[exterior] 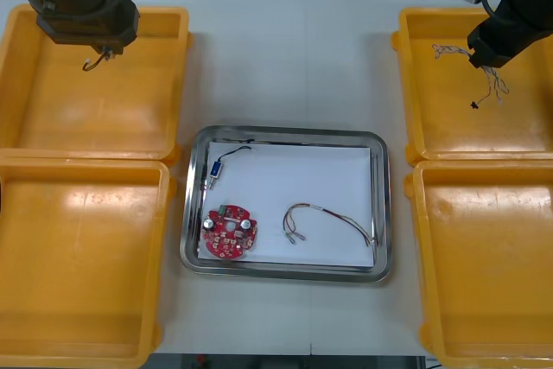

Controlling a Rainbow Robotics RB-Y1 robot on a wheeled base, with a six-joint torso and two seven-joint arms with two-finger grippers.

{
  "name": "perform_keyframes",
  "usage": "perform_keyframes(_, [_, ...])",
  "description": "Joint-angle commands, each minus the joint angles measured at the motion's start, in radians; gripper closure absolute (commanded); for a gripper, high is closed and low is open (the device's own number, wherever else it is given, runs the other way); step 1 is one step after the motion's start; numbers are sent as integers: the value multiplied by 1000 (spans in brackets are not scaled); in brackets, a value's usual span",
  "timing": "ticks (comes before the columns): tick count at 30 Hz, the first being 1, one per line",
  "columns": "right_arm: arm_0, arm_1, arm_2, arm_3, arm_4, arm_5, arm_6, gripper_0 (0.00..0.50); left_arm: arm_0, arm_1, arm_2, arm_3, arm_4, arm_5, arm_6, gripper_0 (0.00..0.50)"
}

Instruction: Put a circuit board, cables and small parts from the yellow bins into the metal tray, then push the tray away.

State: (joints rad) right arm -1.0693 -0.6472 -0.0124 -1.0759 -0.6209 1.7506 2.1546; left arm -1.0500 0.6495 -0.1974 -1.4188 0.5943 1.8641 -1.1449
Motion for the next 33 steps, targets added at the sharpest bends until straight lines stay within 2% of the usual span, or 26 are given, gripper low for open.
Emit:
perform_keyframes(1, [37, -42, -35, -153, 10, 76, -33, 500, 4, 24, 26, -46, 22, 10, -36, 500])
perform_keyframes(7, [85, -34, -38, -329, -8, 169, -48, 500, 2, -1, 7, -78, 27, 12, -10, 500])
perform_keyframes(14, [124, 11, -26, -499, -33, 169, -73, 500, 2, -17, 6, -101, 39, 12, 16, 500])
perform_keyframes(18, [127, 38, 48, -599, -46, 169, -121, 500, 2, -34, 6, -109, 36, 12, 28, 500])
perform_keyframes(24, [127, 90, 163, -664, -63, 169, -225, 500, 4, -45, 4, -115, 38, 12, 40, 500])
perform_keyframes(33, [166, 173, 246, -723, -86, 169, -220, 500, 4, -47, -13, -121, 41, 12, 50, 500])
